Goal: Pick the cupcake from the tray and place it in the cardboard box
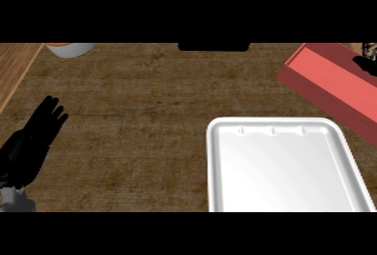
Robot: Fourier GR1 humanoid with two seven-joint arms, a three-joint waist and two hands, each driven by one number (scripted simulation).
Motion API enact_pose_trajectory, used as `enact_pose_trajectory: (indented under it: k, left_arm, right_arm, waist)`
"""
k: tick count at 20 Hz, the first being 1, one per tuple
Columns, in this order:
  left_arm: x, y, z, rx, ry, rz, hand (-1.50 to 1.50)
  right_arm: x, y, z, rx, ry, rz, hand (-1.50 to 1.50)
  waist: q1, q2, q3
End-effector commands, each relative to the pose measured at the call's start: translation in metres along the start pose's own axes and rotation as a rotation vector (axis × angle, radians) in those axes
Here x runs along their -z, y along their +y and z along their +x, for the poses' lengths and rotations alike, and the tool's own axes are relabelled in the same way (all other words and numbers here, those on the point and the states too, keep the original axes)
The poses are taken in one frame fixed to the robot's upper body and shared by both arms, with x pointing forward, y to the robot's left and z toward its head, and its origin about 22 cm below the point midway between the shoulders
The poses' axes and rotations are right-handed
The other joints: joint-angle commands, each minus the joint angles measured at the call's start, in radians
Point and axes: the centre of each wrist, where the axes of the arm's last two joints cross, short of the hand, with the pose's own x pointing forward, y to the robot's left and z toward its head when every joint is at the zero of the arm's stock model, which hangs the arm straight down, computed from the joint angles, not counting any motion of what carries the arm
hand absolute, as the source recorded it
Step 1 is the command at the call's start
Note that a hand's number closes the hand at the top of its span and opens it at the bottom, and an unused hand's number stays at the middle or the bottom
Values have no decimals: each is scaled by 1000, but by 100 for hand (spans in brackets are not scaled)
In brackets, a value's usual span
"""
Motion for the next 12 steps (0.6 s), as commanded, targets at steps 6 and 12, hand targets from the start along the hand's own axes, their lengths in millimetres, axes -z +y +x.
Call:
enact_pose_trajectory:
  k: [6, 12]
  left_arm:
    - [9, 4, 8, 7, -3, -17, 0]
    - [18, -16, -9, -13, -1, -8, 0]
  right_arm:
    - [27, 44, -46, 19, -9, 20, 150]
    - [16, 105, -73, 57, 17, 134, 150]
  waist:
    - [7, 2, 0]
    - [6, 7, 1]
